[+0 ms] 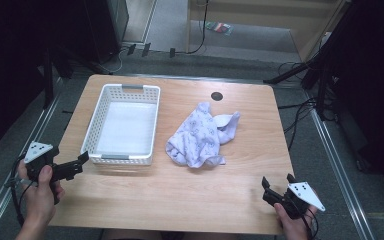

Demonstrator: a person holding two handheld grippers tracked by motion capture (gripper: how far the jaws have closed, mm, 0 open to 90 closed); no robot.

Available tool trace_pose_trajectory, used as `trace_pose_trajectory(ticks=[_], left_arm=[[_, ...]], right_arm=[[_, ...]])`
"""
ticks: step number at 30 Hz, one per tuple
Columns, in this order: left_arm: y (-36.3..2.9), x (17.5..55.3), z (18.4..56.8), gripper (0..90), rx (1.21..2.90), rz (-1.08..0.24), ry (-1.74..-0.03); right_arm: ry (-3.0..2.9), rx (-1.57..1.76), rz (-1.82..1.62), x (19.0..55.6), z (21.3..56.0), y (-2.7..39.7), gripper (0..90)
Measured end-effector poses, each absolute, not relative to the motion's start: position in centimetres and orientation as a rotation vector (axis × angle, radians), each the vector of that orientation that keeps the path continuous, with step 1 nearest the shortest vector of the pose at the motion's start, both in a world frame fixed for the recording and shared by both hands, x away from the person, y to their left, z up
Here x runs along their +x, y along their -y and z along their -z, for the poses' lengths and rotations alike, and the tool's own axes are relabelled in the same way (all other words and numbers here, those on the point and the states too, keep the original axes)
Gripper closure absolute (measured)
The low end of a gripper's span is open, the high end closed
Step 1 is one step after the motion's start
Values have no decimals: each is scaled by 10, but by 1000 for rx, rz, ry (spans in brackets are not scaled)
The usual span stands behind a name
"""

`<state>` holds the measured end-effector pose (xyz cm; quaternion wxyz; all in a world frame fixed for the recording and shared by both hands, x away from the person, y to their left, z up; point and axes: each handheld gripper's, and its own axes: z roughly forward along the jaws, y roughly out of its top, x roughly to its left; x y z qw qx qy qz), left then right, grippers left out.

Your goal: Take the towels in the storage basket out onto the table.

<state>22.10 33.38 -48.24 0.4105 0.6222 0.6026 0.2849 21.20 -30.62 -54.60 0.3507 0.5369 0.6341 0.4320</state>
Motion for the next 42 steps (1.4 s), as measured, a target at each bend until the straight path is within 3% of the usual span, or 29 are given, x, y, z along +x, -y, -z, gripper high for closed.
trace_pose_trajectory(ticks=[21, 42], left_arm=[[-361, 193, 530, 0, 1527, -843, -1518], [-365, 191, 552, 0, 1517, -843, -1542]], right_arm=[[-1644, 1393, -1108, 212, 546, 306, 128], [-1637, 1385, -1127, 211, 546, 307, 127]])
